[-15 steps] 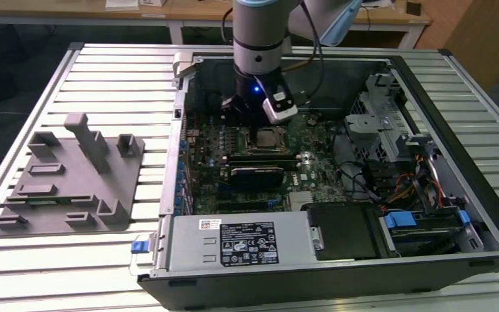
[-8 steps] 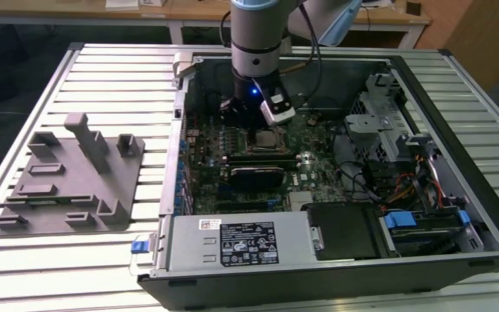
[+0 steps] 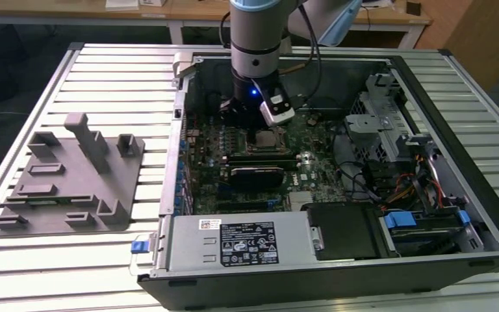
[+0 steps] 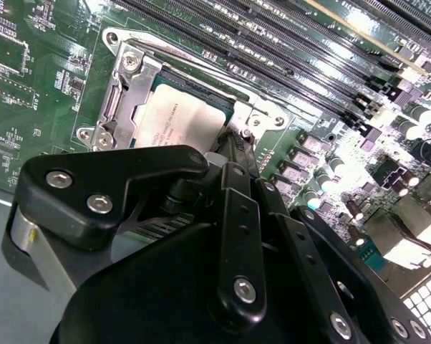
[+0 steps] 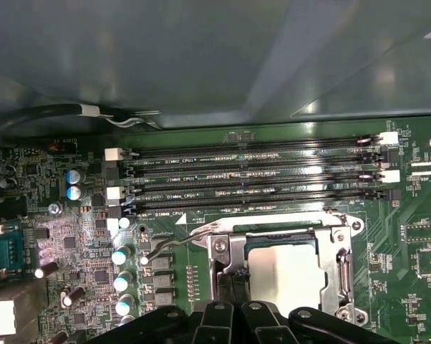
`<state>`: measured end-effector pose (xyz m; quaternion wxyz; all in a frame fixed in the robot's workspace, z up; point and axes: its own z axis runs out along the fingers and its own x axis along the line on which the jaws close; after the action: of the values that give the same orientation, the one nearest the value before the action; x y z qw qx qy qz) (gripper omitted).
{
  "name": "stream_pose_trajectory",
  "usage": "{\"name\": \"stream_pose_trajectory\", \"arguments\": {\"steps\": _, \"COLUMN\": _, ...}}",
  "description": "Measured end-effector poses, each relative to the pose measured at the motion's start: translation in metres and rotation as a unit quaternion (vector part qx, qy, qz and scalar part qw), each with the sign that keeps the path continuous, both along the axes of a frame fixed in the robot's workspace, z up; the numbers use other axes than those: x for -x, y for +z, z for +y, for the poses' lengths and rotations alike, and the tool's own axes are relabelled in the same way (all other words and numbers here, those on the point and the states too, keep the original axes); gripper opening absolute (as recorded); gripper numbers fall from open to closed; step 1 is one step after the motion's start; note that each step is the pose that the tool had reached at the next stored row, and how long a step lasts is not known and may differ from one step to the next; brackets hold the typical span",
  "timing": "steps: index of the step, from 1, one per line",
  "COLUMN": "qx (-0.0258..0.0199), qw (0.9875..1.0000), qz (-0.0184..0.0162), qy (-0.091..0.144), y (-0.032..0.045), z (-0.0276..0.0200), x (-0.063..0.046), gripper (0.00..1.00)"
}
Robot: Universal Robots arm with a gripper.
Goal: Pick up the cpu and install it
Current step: 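Close the cpu cover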
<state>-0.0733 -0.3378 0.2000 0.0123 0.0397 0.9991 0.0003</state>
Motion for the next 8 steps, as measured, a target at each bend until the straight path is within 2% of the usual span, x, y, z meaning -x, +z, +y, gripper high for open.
{"name": "stream_pose_trajectory", "arguments": {"steps": 8, "qx": 0.0000, "qw": 1.0000, "qz": 0.0000, "qy": 0.000, "y": -0.0006, "z": 0.0000, "x": 0.0003, "gripper": 0.11}}
